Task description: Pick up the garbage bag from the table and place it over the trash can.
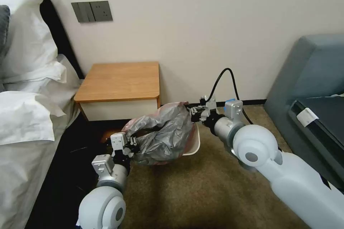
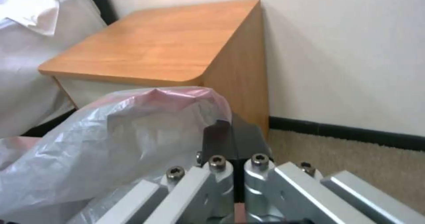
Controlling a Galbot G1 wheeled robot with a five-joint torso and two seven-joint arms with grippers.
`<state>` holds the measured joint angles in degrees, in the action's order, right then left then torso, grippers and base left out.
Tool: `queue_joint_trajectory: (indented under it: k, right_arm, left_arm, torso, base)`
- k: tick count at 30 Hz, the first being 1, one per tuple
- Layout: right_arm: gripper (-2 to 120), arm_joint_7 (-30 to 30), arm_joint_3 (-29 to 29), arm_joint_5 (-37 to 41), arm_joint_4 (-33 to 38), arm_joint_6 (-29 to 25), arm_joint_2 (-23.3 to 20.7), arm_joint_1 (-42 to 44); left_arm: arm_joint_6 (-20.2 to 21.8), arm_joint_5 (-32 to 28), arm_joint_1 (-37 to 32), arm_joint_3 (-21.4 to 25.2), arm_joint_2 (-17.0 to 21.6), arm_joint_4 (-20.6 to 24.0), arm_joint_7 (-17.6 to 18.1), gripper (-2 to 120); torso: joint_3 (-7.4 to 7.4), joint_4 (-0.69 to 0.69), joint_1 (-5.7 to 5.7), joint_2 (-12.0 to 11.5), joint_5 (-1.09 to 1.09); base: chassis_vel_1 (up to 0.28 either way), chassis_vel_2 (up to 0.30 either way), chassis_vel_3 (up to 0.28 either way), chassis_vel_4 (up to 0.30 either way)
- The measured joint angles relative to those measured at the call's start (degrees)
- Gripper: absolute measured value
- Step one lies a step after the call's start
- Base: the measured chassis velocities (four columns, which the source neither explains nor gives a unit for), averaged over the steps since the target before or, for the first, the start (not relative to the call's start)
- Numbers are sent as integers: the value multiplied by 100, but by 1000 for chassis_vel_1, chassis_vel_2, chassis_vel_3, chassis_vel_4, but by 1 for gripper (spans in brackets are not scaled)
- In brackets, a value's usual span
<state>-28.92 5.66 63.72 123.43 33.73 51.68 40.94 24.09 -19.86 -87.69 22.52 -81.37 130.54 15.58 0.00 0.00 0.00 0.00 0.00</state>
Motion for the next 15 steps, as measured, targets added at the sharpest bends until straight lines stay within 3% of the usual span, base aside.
queue_joint_trajectory:
  k: [15]
  right_arm:
    - [0,-146,545,-50,-426,3,293,-562]
  left_arm:
    - [-72,163,-102,-69,-26,-11,-122,5]
  torso:
    - [0,0,0,0,0]
  base:
    - [0,0,0,0]
